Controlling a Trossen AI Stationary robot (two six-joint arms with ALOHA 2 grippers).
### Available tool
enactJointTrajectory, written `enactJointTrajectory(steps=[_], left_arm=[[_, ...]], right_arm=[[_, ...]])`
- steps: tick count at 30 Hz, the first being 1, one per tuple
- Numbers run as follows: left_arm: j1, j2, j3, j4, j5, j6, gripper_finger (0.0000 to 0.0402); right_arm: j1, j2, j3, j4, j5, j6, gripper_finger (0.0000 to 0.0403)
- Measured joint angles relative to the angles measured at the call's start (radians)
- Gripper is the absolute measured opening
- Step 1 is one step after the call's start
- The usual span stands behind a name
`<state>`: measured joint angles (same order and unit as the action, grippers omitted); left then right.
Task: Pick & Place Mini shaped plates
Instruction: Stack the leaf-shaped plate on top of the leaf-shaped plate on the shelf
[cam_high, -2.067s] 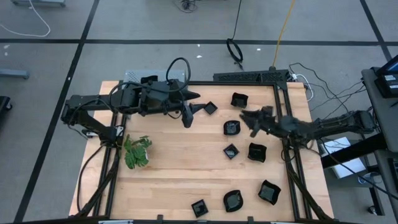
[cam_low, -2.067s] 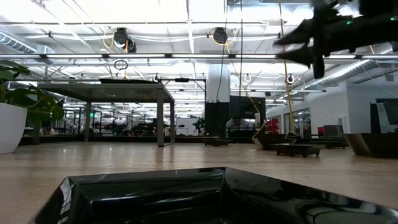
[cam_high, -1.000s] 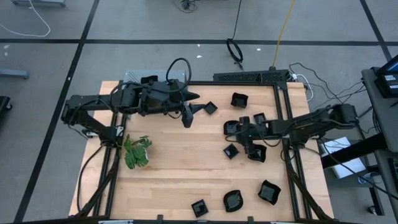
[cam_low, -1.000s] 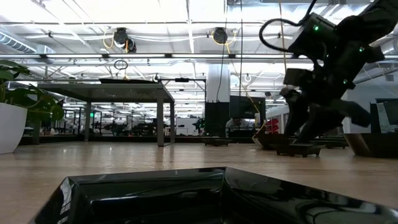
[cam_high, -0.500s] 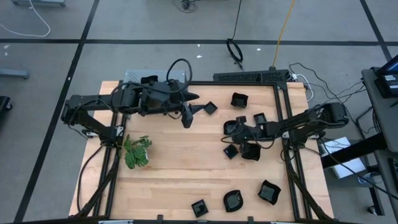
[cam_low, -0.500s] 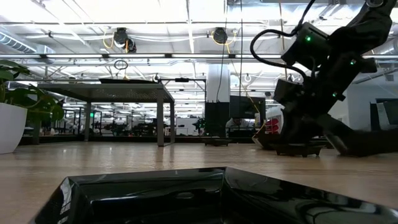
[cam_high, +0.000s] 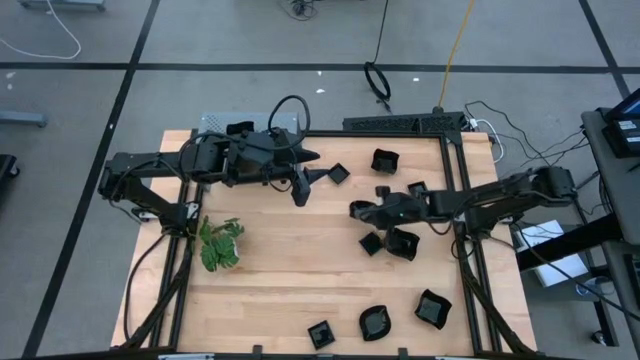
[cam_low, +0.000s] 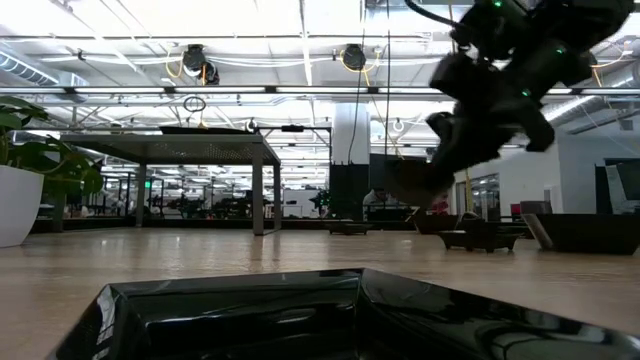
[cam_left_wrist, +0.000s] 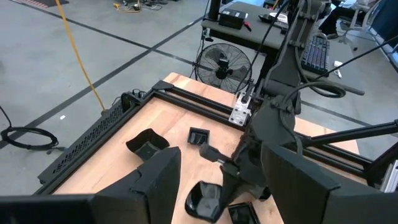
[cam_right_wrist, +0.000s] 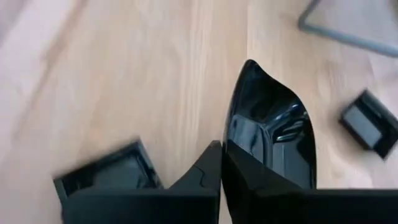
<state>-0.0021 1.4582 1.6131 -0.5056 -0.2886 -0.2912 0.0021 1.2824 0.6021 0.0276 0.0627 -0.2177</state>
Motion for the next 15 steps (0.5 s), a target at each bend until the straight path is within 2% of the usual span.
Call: enactJointTrajectory(steps=[4,10,15], left_arm=[[0.0,0.0,0.0,0.0,0.0,0.0,0.0227],[0.0,0.0,0.0,0.0,0.002,0.0,0.0227],[-0.015,0.0,0.0,-0.004,0.004,0.0,0.0227]], right_arm=[[-0.01,0.103,0.093,0.026,-0.024,-0.031,0.0001],[-0.045,0.357,0.242,0.189,-0.189,0.016,0.0],[-0.032,0.519,0.371,0.221,-0.221,-0.003,0.0]])
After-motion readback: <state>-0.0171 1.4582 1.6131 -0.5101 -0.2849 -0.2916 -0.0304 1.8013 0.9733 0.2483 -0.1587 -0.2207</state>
